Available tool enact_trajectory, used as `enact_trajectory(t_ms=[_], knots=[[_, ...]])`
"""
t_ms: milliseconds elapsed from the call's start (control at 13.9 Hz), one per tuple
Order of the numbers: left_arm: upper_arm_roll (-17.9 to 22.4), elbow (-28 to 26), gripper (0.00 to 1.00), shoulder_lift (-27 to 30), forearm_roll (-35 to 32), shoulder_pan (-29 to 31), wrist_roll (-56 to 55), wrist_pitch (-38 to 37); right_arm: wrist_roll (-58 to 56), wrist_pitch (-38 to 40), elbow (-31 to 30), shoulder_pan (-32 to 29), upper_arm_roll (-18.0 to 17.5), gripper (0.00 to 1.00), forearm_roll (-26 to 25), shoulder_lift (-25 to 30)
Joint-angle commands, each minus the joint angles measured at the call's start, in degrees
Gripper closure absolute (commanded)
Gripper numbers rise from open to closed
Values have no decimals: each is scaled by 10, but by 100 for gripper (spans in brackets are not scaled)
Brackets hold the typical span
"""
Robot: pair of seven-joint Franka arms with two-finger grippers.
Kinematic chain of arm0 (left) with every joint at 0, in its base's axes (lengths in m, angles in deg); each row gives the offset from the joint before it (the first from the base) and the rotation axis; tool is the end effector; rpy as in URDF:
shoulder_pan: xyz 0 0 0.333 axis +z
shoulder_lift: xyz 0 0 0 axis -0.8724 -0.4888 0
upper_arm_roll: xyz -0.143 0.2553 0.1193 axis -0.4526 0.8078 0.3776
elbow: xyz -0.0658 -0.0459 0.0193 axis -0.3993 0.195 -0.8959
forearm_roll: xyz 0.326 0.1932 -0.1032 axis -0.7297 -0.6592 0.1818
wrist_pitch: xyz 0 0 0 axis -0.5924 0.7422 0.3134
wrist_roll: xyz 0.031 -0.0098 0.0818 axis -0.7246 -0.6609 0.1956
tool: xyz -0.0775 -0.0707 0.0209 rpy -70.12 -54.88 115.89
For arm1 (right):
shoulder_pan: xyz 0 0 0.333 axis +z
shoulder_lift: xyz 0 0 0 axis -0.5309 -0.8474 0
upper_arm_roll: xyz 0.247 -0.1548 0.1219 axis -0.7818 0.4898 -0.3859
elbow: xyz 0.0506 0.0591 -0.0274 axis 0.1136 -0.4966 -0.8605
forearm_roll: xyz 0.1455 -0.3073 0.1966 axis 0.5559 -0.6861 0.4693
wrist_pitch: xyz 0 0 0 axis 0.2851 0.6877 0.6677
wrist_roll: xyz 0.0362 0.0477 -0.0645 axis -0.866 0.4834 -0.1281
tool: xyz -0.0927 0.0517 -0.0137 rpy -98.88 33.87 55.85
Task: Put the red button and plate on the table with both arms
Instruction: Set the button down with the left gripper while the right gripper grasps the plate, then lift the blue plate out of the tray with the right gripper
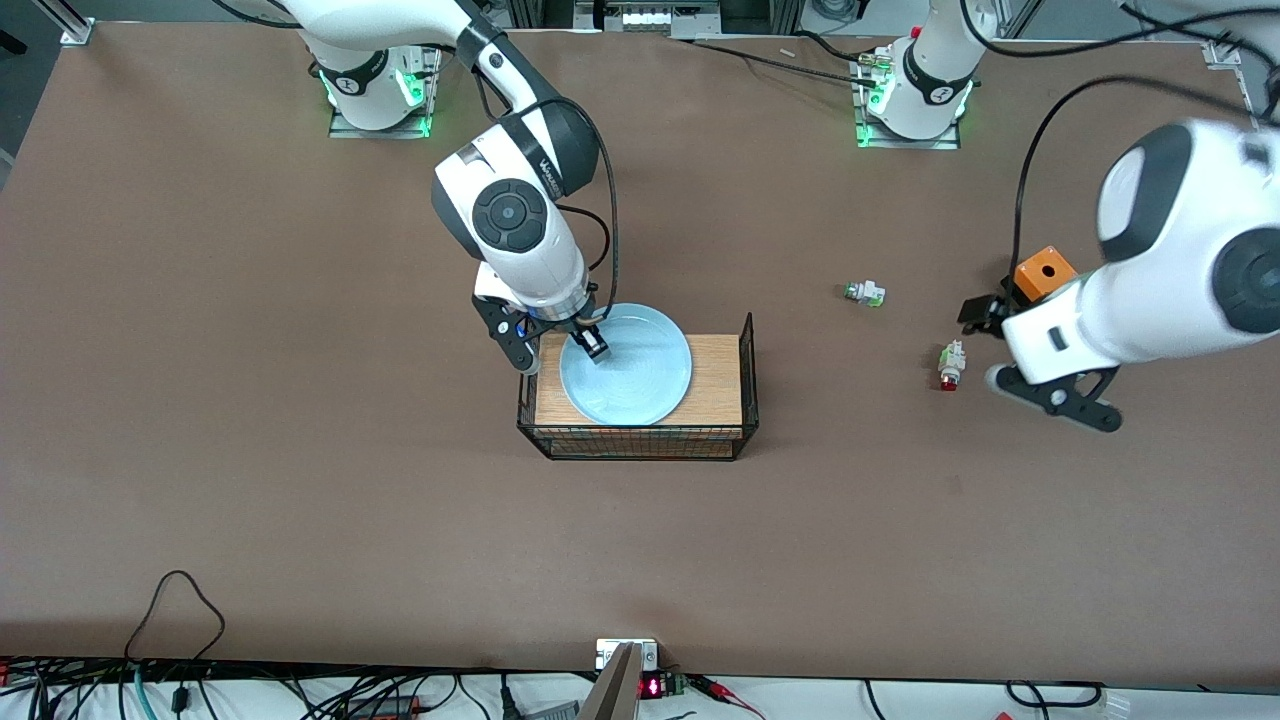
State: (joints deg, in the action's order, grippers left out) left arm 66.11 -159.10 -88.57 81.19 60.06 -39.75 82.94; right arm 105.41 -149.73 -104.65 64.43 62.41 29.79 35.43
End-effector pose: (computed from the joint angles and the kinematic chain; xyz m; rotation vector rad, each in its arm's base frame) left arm 0.6341 -0.0877 0.5082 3.0526 -0.5963 -0.3674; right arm 0.5560 0.4334 0.3442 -2.7228 1.4191 0.0990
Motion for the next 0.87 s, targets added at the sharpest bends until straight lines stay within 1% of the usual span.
enact_trajectory(t_ms=[0,72,144,216,289,361,433,505,577,649,794], knots=[[6,6,0,42,18,6,-2,-43,-3,1,17,3,4,61,-9,-7],[14,-19,0,68,26,6,-5,-30,-16,1,17,3,4,73,-11,-7],[29,-55,0,98,29,3,-13,-11,-24,1,16,3,4,79,-11,-7],[48,-105,0,136,28,-5,-39,13,-25,1,17,4,4,87,-10,-7],[63,-168,0,183,28,-26,-98,38,-27,1,16,4,4,92,-10,-7],[69,-207,0,213,24,-29,-143,67,-28,1,17,3,4,99,-9,-7],[69,-231,0,228,23,-29,-150,96,-30,1,16,1,4,100,-8,-7],[69,-248,0,230,23,-31,-149,129,-38,1,16,3,4,100,-6,-7],[71,-252,0,232,23,-30,-134,151,-39,4,16,6,2,100,-6,-7],[71,-254,0,236,24,-28,-109,153,-39,7,15,16,2,100,-6,-5],[70,-248,0,233,28,-26,-98,141,-31,15,15,40,1,100,-1,9]])
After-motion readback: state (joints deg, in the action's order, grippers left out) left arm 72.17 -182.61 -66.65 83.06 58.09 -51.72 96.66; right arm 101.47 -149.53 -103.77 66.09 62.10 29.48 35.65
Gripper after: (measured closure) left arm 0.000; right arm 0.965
